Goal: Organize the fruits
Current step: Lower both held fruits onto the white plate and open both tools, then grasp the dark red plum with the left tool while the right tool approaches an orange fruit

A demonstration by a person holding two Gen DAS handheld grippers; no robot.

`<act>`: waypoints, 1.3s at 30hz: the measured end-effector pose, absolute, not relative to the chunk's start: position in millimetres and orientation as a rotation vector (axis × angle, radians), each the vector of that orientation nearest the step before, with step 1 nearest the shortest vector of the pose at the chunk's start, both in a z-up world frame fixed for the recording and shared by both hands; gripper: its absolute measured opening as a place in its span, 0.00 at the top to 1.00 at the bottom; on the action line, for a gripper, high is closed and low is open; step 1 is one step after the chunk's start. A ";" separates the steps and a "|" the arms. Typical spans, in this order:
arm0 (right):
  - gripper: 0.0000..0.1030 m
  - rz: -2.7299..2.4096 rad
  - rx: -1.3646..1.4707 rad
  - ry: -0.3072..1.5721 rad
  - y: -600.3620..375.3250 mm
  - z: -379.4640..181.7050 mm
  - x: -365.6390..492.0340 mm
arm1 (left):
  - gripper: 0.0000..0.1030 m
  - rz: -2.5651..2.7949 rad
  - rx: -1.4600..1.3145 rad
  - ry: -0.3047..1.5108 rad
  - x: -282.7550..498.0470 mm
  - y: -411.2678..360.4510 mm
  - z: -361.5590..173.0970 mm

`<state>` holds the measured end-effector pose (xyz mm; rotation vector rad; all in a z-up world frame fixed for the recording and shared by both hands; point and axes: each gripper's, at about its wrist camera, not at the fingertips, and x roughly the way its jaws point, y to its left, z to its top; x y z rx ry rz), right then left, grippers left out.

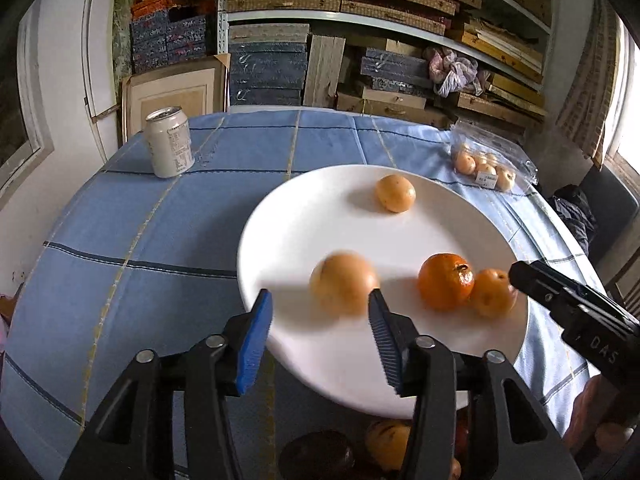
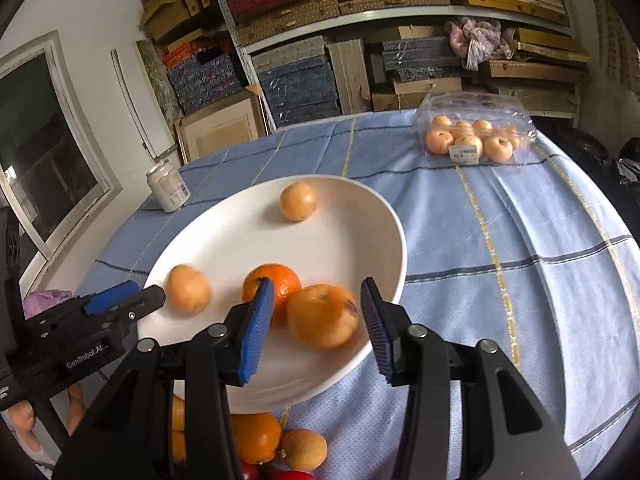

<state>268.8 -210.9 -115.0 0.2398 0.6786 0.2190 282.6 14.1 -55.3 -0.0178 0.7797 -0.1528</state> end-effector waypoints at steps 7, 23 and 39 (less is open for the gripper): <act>0.47 0.206 0.265 0.589 -226.2 -93.7 246.2 | 0.43 -0.141 -0.047 0.754 271.4 25.0 -50.1; 0.14 0.298 0.216 0.518 -225.2 -109.7 91.1 | 0.30 -0.169 -0.132 0.716 116.6 83.8 -66.2; 0.08 0.269 0.246 0.522 -227.6 -109.1 91.3 | 0.21 -0.181 -0.075 0.841 126.5 69.5 -88.3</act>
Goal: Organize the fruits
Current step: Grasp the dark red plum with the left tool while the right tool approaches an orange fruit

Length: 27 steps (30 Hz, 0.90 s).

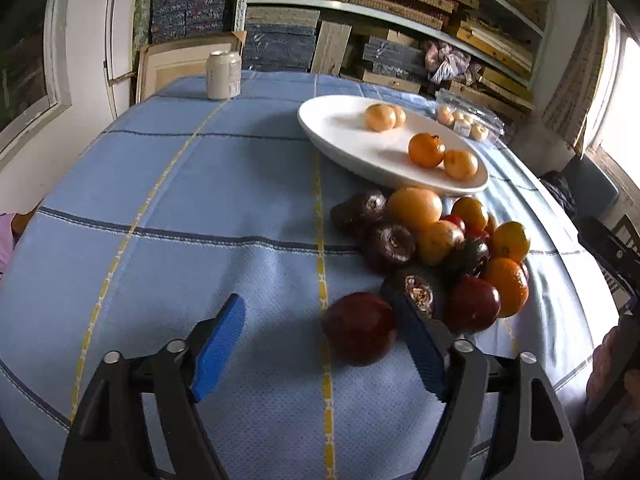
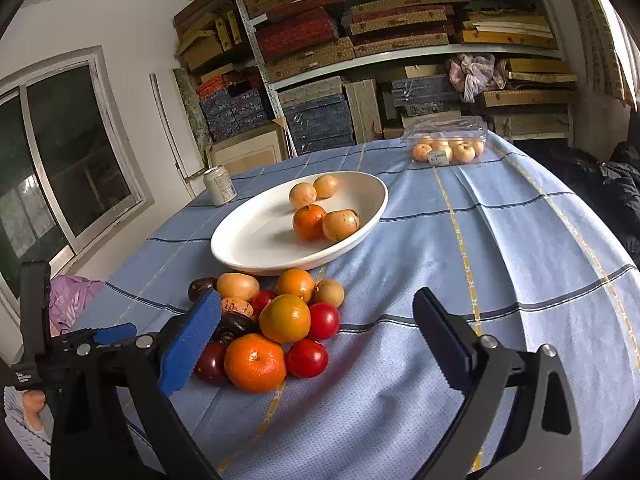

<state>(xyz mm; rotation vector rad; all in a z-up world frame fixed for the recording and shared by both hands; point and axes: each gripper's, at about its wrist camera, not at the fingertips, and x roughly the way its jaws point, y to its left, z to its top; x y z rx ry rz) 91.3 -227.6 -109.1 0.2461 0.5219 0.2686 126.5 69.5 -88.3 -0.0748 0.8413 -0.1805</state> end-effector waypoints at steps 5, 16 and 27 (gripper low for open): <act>0.08 0.269 0.246 0.523 -227.2 -108.4 91.6 | 0.17 -0.174 -0.064 0.881 131.4 68.7 -94.5; 0.08 0.261 0.262 0.535 -229.3 -110.9 95.7 | 0.28 -0.074 -0.164 0.898 138.0 97.3 -96.9; 0.08 0.264 0.258 0.537 -228.5 -111.3 96.4 | 0.50 -0.129 -0.126 0.902 137.1 84.5 -97.1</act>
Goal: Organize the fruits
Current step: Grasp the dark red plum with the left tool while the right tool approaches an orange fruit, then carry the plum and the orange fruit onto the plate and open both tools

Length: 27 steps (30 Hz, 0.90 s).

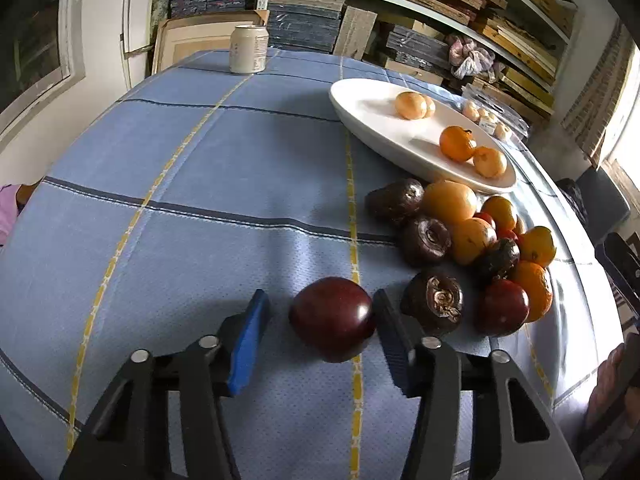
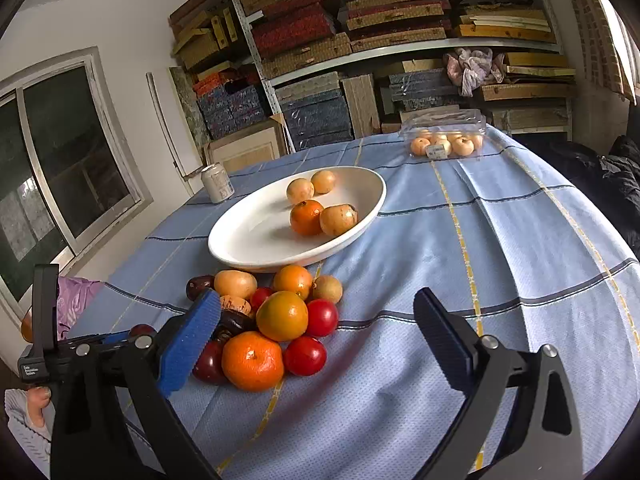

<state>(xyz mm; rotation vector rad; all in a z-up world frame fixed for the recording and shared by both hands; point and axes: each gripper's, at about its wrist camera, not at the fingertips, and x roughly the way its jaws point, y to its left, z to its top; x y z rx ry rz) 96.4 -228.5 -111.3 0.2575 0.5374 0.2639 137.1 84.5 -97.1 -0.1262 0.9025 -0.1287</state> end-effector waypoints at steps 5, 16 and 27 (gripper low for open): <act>0.08 0.276 0.244 0.550 -223.8 -114.0 96.6 | 0.51 -0.131 -0.126 0.905 137.7 83.9 -97.5; 0.16 0.375 0.067 0.617 -182.9 -123.6 94.3 | 0.62 -0.150 -0.157 0.875 133.4 87.4 -93.8; 0.47 0.331 0.213 0.738 -197.4 -136.2 139.7 | 0.62 -0.178 -0.136 0.876 133.5 81.0 -93.7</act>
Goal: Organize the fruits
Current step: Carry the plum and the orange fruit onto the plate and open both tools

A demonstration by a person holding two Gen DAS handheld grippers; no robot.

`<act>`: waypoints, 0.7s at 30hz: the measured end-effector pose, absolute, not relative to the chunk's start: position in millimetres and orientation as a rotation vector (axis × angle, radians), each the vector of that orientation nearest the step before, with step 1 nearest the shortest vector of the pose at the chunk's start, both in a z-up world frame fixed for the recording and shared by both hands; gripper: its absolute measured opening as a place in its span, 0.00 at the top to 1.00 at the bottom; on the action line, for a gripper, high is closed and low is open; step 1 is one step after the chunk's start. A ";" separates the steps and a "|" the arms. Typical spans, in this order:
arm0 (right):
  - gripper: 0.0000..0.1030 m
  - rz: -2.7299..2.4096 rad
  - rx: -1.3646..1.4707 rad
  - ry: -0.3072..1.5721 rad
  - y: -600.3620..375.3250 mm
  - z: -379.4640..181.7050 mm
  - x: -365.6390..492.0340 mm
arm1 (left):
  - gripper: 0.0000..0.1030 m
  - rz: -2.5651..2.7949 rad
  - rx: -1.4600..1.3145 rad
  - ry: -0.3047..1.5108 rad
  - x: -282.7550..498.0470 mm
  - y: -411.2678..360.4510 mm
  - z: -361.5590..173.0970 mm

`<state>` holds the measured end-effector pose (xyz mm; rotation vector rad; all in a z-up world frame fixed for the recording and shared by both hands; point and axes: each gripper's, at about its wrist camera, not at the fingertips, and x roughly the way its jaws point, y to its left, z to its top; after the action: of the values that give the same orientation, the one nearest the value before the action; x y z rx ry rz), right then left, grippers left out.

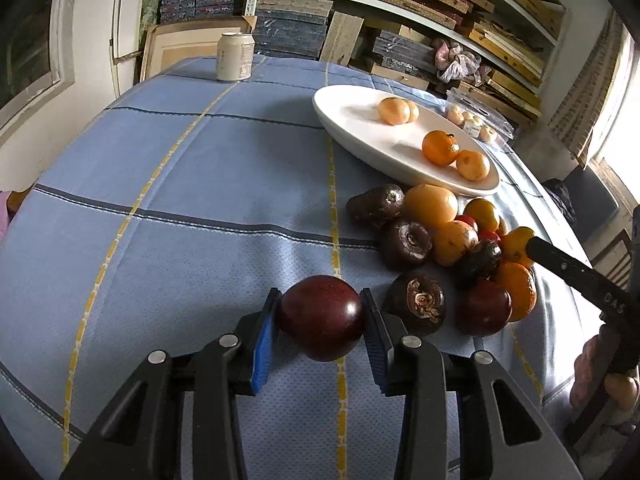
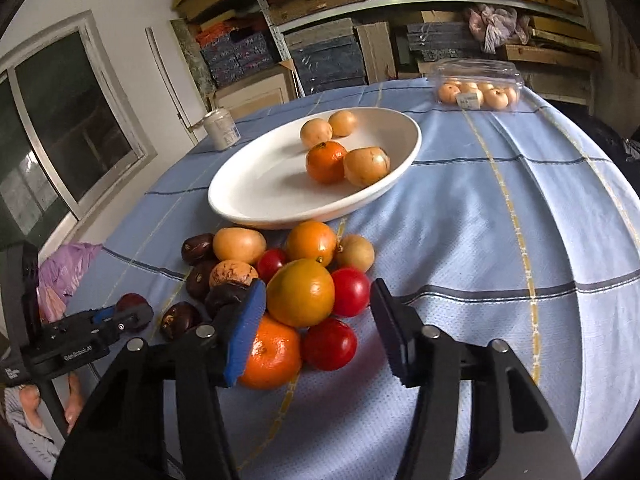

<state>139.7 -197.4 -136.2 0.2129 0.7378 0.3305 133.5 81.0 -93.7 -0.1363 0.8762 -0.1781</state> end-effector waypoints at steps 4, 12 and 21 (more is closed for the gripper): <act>0.49 0.331 0.159 0.750 -185.2 -140.0 144.8 | 0.61 -0.191 -0.134 0.879 133.6 79.5 -94.2; 0.63 0.364 0.143 0.732 -182.6 -141.4 145.6 | 0.62 -0.200 -0.154 0.897 136.2 81.9 -96.9; 0.63 0.352 0.257 0.616 -216.9 -96.3 141.0 | 0.62 -0.200 -0.117 0.826 154.6 71.0 -58.8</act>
<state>141.0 -216.9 -96.3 0.2565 0.6160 0.3525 154.6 71.0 -58.8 -0.1168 0.8258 -0.1996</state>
